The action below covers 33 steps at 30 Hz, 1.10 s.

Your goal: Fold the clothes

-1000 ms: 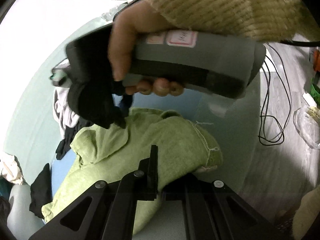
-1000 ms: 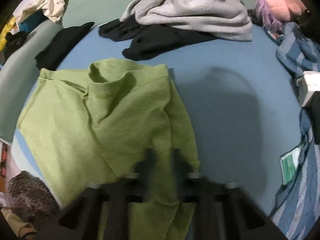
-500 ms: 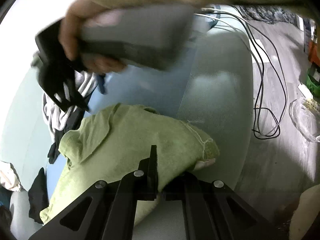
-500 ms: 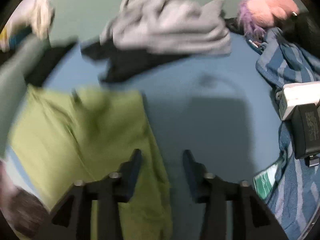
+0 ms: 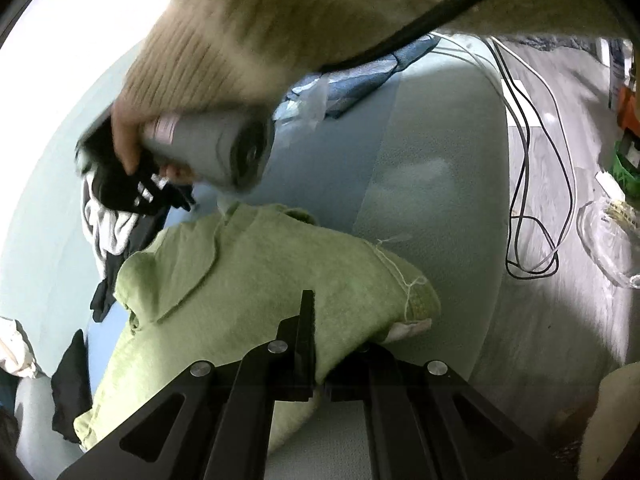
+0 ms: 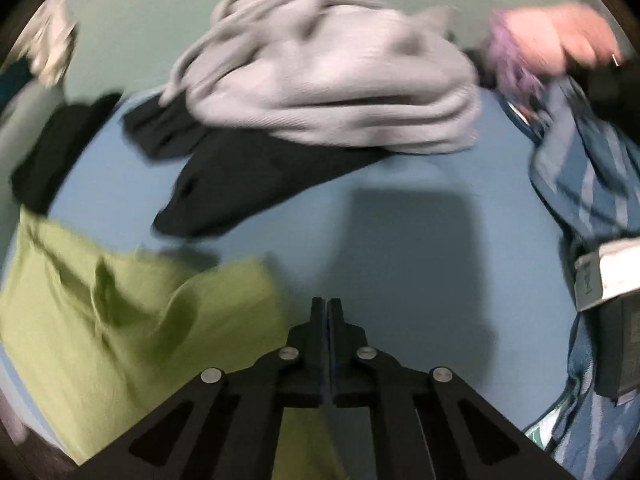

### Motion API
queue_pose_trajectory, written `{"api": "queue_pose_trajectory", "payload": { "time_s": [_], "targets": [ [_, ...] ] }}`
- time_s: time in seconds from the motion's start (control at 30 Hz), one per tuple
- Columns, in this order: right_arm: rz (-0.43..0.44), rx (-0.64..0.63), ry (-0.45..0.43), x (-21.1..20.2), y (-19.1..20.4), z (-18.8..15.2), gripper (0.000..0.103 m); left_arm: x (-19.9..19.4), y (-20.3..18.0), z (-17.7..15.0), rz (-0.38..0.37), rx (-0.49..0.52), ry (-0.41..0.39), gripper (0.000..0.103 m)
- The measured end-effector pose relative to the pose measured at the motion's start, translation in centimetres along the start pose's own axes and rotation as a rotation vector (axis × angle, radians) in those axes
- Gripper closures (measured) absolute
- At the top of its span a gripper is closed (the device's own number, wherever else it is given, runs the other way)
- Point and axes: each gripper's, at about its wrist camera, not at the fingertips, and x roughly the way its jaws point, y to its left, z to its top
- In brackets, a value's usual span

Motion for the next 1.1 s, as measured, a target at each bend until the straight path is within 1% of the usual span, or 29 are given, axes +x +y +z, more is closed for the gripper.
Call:
{"api": "queue_pose_trajectory", "payload": {
  "time_s": [0.03, 0.07, 0.1, 0.17, 0.23, 0.27, 0.33, 0.4, 0.5, 0.53, 0.57, 0.6, 0.63, 0.67, 0.7, 0.73, 0.77, 0.83, 0.9, 0.97, 1.03, 1.1],
  "targets": [
    [0.033, 0.028, -0.002, -0.7, -0.8, -0.3, 0.086, 0.1, 0.2, 0.0, -0.002, -0.004, 0.001, 0.100],
    [0.066, 0.056, -0.003, -1.4, -1.6, -0.7, 0.066, 0.5, 0.5, -0.1, -0.006, -0.007, 0.002, 0.100],
    [0.099, 0.084, -0.005, -2.0, -2.4, -1.0, 0.059, 0.9, 0.9, -0.1, -0.009, -0.010, 0.003, 0.100],
    [0.185, 0.119, 0.016, -3.7, -4.1, -2.4, 0.057, 1.1, 1.4, -0.1, -0.018, -0.017, 0.003, 0.100],
    [0.247, 0.137, 0.073, -4.7, -5.3, -4.1, 0.055, 1.1, 1.6, -0.1, -0.028, -0.028, 0.003, 0.100],
    [0.268, 0.148, 0.103, -4.9, -5.9, -4.9, 0.053, 1.3, 1.9, -0.2, -0.032, -0.033, 0.003, 0.100],
    [0.285, 0.149, 0.166, -4.8, -6.6, -6.8, 0.053, 1.8, 2.4, -0.3, -0.036, -0.039, 0.004, 0.100],
    [0.284, 0.128, 0.203, -4.4, -6.7, -8.2, 0.053, 2.3, 2.8, -0.5, -0.037, -0.041, 0.004, 0.100],
    [0.303, 0.121, 0.217, -3.6, -5.7, -8.6, 0.053, 2.4, 3.0, -0.6, -0.040, -0.047, 0.002, 0.100],
    [0.312, 0.118, 0.221, -3.1, -5.3, -8.3, 0.051, 2.4, 3.2, -0.6, -0.045, -0.053, 0.002, 0.100],
    [0.310, 0.103, 0.218, -2.6, -4.6, -8.1, 0.045, 2.5, 3.4, -0.7, -0.050, -0.061, 0.000, 0.100],
    [0.292, 0.081, 0.204, -2.3, -3.9, -7.9, 0.044, 2.5, 3.9, -0.7, -0.060, -0.082, -0.002, 0.100],
    [0.275, 0.063, 0.192, -2.1, -3.2, -7.8, 0.046, 2.5, 4.4, -0.8, -0.069, -0.104, -0.005, 0.100],
    [0.257, 0.052, 0.183, -2.1, -2.7, -7.8, 0.071, 2.5, 4.9, -0.9, -0.077, -0.129, -0.010, 0.100],
    [0.237, 0.043, 0.181, -2.0, -2.2, -7.7, 0.090, 2.2, 5.9, -1.1, -0.080, -0.173, -0.028, 0.100],
    [0.227, 0.049, 0.196, -1.9, -1.9, -7.7, 0.097, 1.7, 7.0, -1.3, -0.082, -0.225, -0.050, 0.100],
    [0.221, 0.051, 0.201, -2.1, -1.6, -7.6, 0.097, 1.0, 8.7, -1.7, -0.090, -0.317, -0.078, 0.100],
    [0.230, 0.045, 0.167, -3.5, -1.1, -7.0, 0.097, -0.1, 12.0, -2.7, -0.122, -0.495, -0.113, 0.100],
    [0.268, 0.033, 0.116, -5.3, 0.0, -6.0, 0.097, -1.3, 15.7, -4.4, -0.152, -0.680, -0.137, 0.100],
    [0.305, -0.004, 0.062, -7.4, 2.1, -4.6, 0.097, -2.4, 19.3, -6.5, -0.171, -0.859, -0.164, 0.100],
    [0.336, -0.060, 0.027, -8.6, 5.1, -3.0, 0.097, -3.1, 22.6, -9.7, -0.186, -1.059, -0.157, 0.100],
    [0.361, -0.114, 0.015, -8.6, 8.6, -1.5, 0.097, -2.7, 25.2, -13.7, -0.200, -1.259, -0.104, 0.100]
  ]
}}
